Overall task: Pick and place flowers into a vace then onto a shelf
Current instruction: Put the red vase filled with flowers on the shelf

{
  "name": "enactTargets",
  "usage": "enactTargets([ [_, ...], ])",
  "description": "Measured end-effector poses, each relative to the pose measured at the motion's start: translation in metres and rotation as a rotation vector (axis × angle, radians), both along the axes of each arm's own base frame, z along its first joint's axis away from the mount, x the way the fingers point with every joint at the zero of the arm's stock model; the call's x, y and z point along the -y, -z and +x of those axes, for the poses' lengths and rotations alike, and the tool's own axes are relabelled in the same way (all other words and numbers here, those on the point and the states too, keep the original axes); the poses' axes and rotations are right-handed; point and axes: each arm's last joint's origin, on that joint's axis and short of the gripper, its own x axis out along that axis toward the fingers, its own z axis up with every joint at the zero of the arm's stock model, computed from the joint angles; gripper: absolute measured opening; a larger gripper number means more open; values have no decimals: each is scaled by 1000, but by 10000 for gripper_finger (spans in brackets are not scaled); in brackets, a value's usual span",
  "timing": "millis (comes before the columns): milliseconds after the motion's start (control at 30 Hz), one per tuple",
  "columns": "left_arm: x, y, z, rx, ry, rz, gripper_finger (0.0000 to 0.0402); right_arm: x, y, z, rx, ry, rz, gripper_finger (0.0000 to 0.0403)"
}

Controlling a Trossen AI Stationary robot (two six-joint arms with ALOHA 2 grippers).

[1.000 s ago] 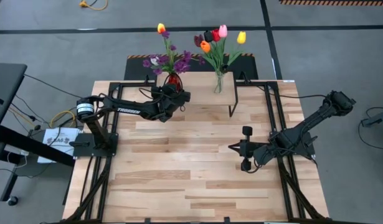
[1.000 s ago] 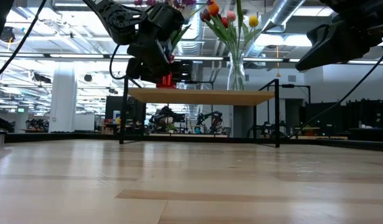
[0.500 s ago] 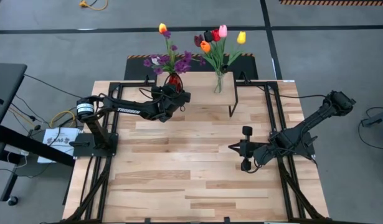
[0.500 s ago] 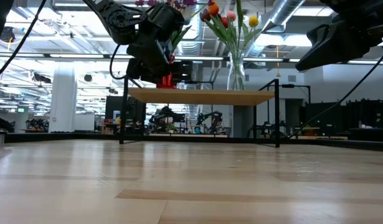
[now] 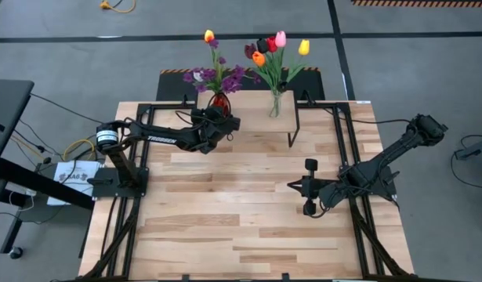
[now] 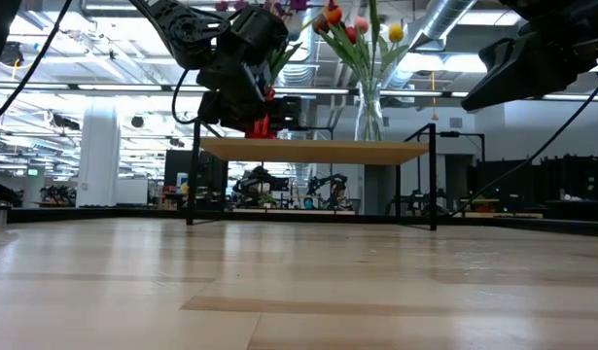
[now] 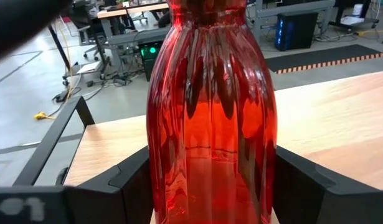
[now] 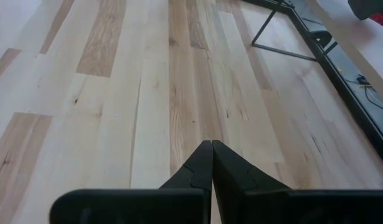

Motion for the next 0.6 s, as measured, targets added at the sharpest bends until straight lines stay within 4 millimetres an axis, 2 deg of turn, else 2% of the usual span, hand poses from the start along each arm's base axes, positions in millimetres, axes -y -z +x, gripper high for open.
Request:
enactTargets([
  [600,0,4,-2,-45,16,-30,236,0,0,0,-1,-1,-1,0],
])
